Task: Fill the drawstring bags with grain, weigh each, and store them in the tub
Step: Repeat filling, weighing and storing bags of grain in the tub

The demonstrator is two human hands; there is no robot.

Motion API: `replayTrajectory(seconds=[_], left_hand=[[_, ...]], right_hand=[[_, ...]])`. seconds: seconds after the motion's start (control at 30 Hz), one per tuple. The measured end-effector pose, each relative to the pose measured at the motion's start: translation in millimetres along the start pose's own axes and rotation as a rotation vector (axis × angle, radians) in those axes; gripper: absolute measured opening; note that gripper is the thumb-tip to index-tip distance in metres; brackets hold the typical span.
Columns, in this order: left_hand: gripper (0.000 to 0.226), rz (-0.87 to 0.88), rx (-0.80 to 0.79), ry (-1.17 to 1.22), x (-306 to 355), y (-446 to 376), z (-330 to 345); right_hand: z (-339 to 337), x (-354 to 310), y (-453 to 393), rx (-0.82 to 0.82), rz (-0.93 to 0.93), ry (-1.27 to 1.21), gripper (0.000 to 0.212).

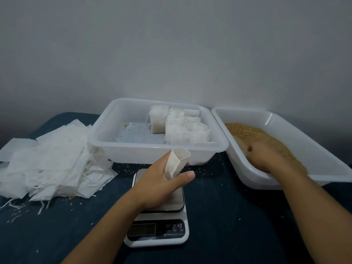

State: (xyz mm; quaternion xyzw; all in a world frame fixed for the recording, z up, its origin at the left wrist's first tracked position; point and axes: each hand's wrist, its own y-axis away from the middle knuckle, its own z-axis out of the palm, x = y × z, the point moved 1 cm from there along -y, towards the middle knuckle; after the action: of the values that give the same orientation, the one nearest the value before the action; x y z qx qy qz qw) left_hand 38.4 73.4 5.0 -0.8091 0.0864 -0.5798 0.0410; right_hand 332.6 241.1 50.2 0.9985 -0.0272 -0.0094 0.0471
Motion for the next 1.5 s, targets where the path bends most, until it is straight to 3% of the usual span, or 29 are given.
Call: replayTrajectory(seconds=[0.17, 0.3, 0.4, 0.67, 0.8, 1.07, 1.4, 1.5], left_hand=[[0.048, 0.023, 0.027, 0.005, 3, -1, 1], [0.055, 0.014, -0.001, -0.012, 1, -1, 0], [0.049, -0.009, 0.01, -0.105, -2, -1, 1], [0.043, 0.125, 0.119, -0.434, 1, -1, 14], [0.038, 0.132, 0.11, -0.469, 3, 1, 19], [0.044, 0.038, 0.105, -0.325, 1, 1, 18], [0.046, 0.002, 0.092, -0.243, -5, 1, 17], [0.044, 0.007, 0.091, -0.228, -4, 1, 17]], right_hand=[[-7, 11, -7, 0.062, 0.039, -0.003, 0.031], [-34, 32, -13, 0.093, 0.104, 0.127, 0.031], [-55, 49, -13, 0.172, 0.164, 0.212, 0.035], [-87, 74, -7, -0.059, 0.236, 0.438, 0.05], [-76, 76, -4, -0.063, 0.13, 0.305, 0.048], [-39, 67, 8, -0.036, 0.043, -0.298, 0.036], [-6, 56, 28, 0.299, 0.064, -0.623, 0.052], [-1, 48, 39, 0.451, 0.02, -0.685, 0.041]])
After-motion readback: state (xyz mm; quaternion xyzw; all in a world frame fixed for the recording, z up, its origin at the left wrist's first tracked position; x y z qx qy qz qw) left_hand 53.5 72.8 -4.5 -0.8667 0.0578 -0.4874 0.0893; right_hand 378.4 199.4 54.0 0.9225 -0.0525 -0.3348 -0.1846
